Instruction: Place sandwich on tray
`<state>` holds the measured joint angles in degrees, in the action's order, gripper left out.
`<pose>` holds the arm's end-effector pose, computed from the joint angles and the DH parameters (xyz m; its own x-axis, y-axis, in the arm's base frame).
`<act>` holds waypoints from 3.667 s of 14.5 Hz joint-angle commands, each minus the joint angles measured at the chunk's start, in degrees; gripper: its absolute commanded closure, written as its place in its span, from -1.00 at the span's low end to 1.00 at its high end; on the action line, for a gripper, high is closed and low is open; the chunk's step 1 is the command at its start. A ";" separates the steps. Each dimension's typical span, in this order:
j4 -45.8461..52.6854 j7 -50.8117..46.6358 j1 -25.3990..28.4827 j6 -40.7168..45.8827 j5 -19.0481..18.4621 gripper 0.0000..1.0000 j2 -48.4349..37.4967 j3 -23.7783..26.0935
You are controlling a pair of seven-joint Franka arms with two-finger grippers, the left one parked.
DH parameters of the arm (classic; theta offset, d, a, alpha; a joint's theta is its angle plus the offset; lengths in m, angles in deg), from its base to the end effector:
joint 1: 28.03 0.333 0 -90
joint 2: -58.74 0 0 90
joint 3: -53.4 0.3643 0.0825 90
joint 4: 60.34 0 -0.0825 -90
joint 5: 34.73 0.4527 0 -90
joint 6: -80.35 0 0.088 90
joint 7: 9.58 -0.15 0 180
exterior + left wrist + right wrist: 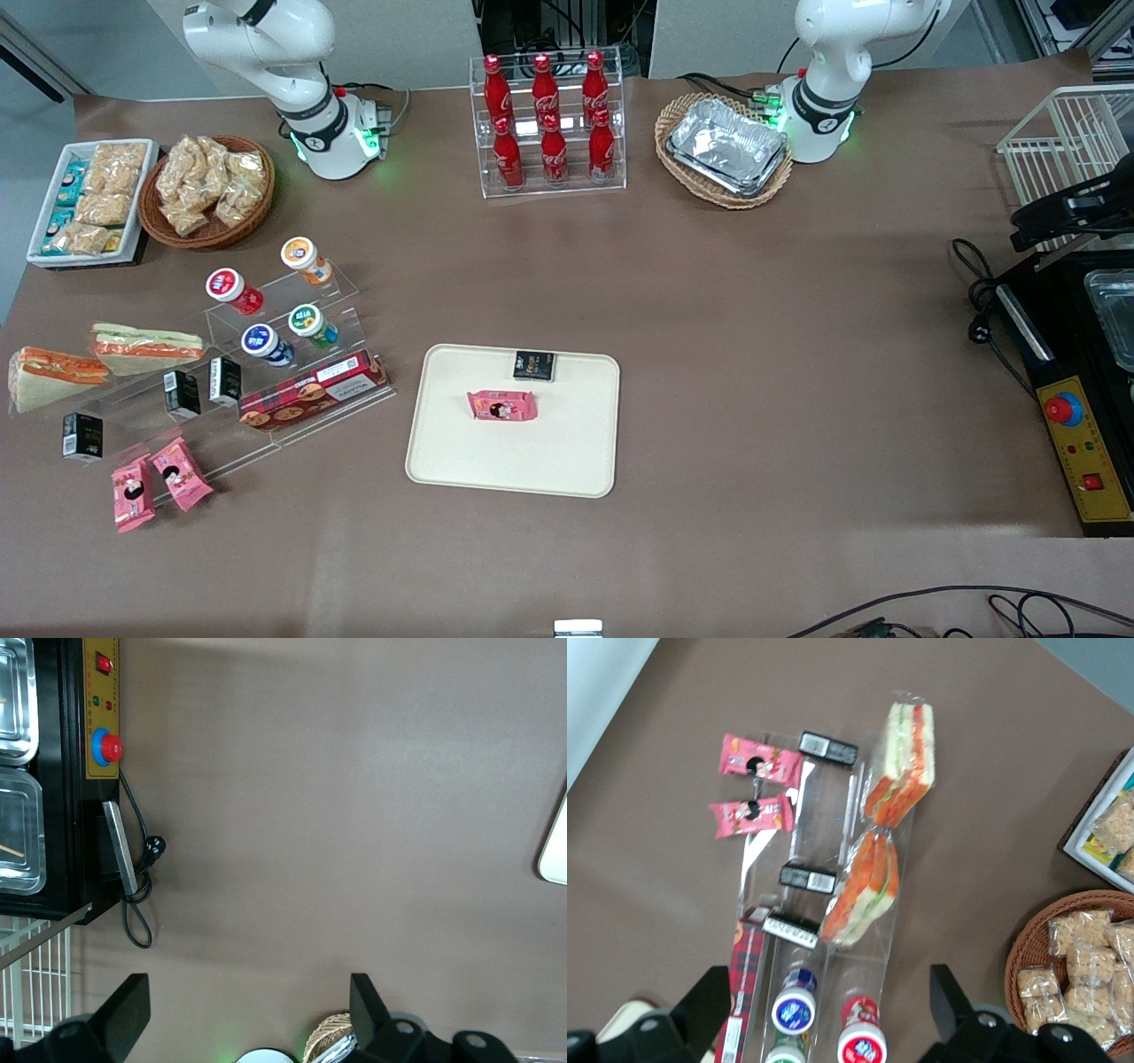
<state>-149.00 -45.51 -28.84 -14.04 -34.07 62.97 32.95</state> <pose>0.6148 -0.2293 0.6051 0.5420 -0.8397 0.0333 -0.8401 -0.5424 -0.0065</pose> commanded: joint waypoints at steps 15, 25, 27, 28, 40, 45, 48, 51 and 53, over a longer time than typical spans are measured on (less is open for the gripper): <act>0.42 3.93 -2.26 -15.29 9.77 -1.00 13.70 -14.35; -0.81 4.11 -2.71 -18.81 16.04 -1.00 18.54 -14.00; -1.77 6.29 -2.88 -18.81 16.56 -1.00 18.62 -14.00; -2.47 7.53 -2.88 -19.16 17.52 -1.00 18.62 -14.00; -9.16 12.37 -2.97 -27.42 18.59 -1.00 19.33 -14.18; -11.53 12.29 -2.88 -27.25 22.62 -1.00 18.71 -14.00; -11.62 12.29 -2.97 -27.33 22.72 -0.63 19.15 -14.00; -11.62 12.72 -2.80 -26.81 22.54 0.72 19.24 -14.09; -11.45 12.99 -2.53 -26.81 22.28 0.99 19.24 -14.09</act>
<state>-160.16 -34.08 -31.76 -40.25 -13.26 82.23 19.05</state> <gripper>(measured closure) 0.383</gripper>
